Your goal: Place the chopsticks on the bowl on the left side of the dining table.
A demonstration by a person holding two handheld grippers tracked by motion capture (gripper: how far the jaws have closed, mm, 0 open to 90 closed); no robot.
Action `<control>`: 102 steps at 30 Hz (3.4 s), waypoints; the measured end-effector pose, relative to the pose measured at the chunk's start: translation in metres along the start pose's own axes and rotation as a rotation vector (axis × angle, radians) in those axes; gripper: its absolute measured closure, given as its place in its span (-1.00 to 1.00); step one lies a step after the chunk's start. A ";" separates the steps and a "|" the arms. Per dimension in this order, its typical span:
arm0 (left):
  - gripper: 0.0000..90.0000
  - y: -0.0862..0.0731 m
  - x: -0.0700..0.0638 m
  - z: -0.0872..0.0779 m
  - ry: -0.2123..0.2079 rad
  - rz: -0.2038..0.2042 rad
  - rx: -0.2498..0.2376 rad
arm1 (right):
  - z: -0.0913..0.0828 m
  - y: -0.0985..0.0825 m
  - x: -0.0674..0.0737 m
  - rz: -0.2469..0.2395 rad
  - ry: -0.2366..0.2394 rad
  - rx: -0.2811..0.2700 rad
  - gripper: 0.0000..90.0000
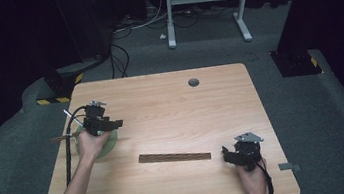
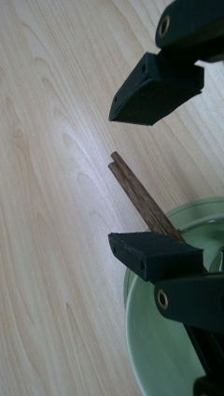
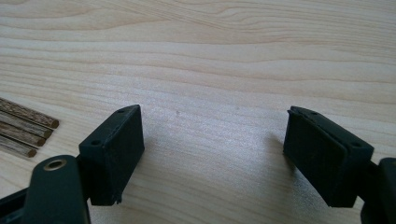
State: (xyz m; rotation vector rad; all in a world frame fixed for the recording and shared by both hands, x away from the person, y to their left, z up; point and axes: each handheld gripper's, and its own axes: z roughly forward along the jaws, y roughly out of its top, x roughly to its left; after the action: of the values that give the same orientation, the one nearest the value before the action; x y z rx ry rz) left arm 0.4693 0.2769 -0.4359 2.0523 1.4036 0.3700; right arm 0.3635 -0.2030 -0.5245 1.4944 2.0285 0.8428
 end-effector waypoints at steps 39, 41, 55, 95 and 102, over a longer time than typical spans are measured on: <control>-0.23 0.009 -0.005 0.001 -0.005 0.007 -0.009 | 0.000 0.000 0.000 0.000 0.000 0.000 -0.56; -0.23 0.009 -0.004 0.005 -0.008 0.003 0.008 | 0.000 0.000 0.000 0.000 0.000 0.000 -0.56; -0.23 -0.002 -0.011 0.004 -0.028 0.025 0.029 | 0.000 0.000 0.000 0.000 0.000 0.000 -0.56; -0.26 -0.128 -0.058 -0.019 0.054 0.069 -0.195 | 0.000 0.000 0.000 0.000 0.001 0.000 -0.56; -0.27 -0.139 -0.053 0.000 0.137 0.075 -0.155 | 0.000 0.000 0.000 0.000 0.001 0.000 -0.56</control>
State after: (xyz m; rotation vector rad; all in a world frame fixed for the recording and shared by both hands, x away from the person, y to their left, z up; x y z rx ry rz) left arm 0.3455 0.2623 -0.5168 1.9876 1.3345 0.6414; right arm 0.3635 -0.2030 -0.5245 1.4941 2.0293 0.8433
